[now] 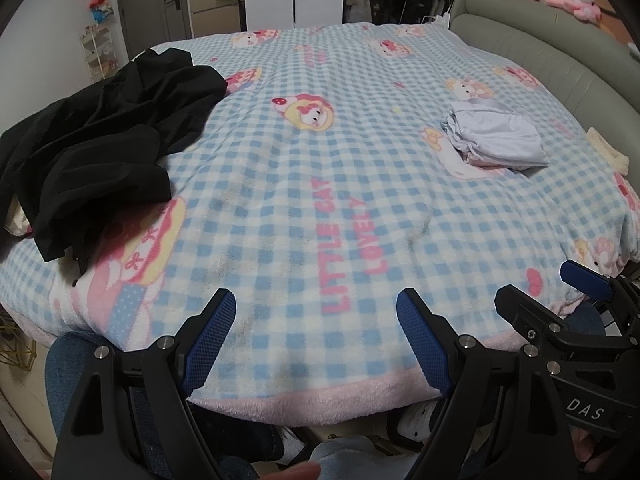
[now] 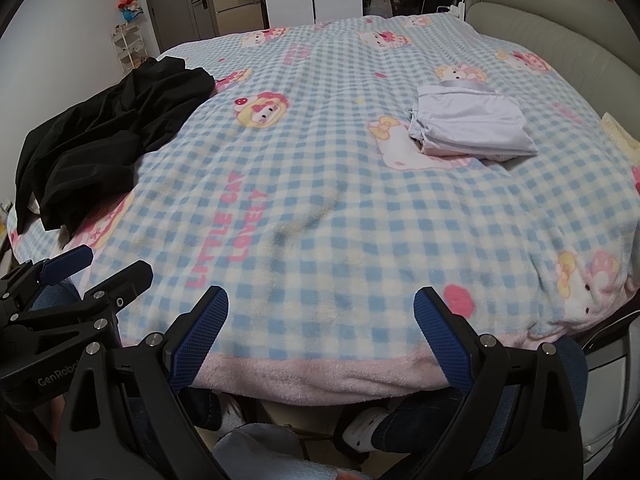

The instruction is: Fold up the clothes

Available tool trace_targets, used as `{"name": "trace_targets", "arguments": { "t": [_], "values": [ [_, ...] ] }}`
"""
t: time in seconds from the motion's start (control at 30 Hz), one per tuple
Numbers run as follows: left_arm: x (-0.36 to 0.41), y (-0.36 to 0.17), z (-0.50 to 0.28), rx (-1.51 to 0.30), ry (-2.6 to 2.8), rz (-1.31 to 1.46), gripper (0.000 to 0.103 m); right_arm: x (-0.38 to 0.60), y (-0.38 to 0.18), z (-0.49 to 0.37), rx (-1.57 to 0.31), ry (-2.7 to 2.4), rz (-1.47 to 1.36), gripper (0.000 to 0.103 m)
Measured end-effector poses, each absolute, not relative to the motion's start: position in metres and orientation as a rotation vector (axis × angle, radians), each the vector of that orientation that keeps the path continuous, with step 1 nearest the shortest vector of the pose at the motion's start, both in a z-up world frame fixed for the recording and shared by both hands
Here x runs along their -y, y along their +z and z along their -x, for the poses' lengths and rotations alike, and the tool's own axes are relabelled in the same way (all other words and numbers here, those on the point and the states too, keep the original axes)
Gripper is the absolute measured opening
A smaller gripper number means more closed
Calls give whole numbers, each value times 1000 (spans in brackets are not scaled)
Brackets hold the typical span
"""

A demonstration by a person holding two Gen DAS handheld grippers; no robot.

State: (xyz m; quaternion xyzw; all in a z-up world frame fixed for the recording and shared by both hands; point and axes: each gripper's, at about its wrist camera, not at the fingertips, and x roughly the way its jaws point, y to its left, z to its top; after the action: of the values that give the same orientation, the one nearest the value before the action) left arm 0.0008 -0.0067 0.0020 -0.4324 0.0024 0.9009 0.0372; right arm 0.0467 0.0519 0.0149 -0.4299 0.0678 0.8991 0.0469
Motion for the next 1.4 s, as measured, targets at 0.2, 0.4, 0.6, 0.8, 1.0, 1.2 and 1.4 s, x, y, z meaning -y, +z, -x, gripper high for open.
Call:
{"name": "trace_targets", "arguments": {
  "t": [0.2,0.4,0.6,0.8,1.0,1.2,1.4],
  "values": [
    [36,18,18,40,2768,1329,85,-72,29,-39,-169,2788,1370,95],
    [111,41,27,127,2890,1249,85,-18,70,3,24,2953,1313,95],
    [208,59,35,260,3035,1248,84,82,105,59,197,3133,1315,95],
    [309,72,42,461,3171,1240,84,189,125,109,301,3286,1370,95],
    [400,63,50,610,3285,1254,84,277,131,154,331,3391,1474,95],
    [475,25,62,794,3299,1311,79,351,107,203,275,3389,1667,92],
    [535,-24,87,1110,3222,1321,73,418,60,261,246,3255,1894,89]
  ]
}}
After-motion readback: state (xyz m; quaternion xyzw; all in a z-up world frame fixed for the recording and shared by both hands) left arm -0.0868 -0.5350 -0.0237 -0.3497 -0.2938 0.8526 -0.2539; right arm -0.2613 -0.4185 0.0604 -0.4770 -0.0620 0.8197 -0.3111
